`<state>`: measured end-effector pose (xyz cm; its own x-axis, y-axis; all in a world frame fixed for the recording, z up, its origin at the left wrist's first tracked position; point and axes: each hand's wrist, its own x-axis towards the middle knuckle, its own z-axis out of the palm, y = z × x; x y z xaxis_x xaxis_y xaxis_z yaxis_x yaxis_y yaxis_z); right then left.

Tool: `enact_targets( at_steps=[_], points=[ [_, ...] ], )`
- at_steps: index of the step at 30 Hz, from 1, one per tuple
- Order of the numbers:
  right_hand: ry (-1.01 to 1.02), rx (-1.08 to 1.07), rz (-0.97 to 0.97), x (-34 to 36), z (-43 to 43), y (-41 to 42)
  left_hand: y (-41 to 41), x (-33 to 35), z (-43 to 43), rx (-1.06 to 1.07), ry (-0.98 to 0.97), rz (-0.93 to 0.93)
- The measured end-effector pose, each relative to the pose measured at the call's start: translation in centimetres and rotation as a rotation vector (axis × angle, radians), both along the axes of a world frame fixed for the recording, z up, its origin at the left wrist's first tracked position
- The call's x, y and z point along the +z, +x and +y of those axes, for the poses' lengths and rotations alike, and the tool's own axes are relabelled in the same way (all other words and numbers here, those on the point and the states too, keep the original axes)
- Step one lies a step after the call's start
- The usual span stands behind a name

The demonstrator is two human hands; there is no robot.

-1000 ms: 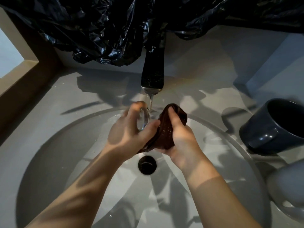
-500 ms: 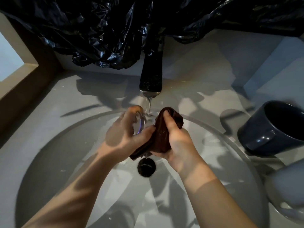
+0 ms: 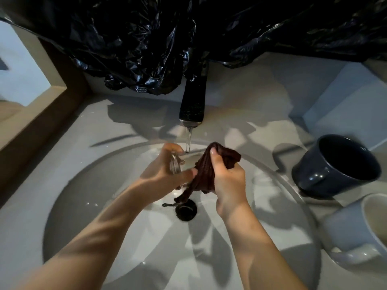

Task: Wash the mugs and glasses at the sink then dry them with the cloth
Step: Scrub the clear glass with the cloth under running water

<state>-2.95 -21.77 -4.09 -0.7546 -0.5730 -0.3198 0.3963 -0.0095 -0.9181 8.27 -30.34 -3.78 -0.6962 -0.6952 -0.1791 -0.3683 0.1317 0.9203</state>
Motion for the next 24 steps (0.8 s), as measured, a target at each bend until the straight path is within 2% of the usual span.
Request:
enact_targets(
  at_steps=[5,7,9,13,15,18,21,24],
  points=[
    [0.112,0.191,0.050,-0.1,0.0,0.9,2.3,2.2,-2.2,-0.305,0.222,-0.214],
    [0.127,0.329,0.149,0.1,0.1,1.3,2.1,3.1,-2.9,-0.451,0.262,-0.367],
    [0.131,0.373,0.195,0.4,0.2,1.5,1.7,3.3,-3.0,-0.514,0.267,-0.421],
    [0.094,0.127,0.027,1.1,0.0,1.0,1.3,2.8,-2.2,-0.385,0.208,-0.333],
    [0.124,0.045,0.025,1.2,0.0,0.5,1.0,2.5,-1.8,-0.292,0.096,-0.299],
    [0.182,-0.051,0.101,1.3,0.8,-0.6,0.7,1.1,-1.6,-0.178,-0.018,-0.149],
    [0.266,-0.080,0.151,1.2,1.8,-1.4,0.5,-0.2,-1.6,-0.046,0.012,-0.087],
    [0.311,-0.071,0.112,0.7,2.2,-1.4,-0.1,-0.6,-0.9,0.021,0.139,0.065]
  ],
)
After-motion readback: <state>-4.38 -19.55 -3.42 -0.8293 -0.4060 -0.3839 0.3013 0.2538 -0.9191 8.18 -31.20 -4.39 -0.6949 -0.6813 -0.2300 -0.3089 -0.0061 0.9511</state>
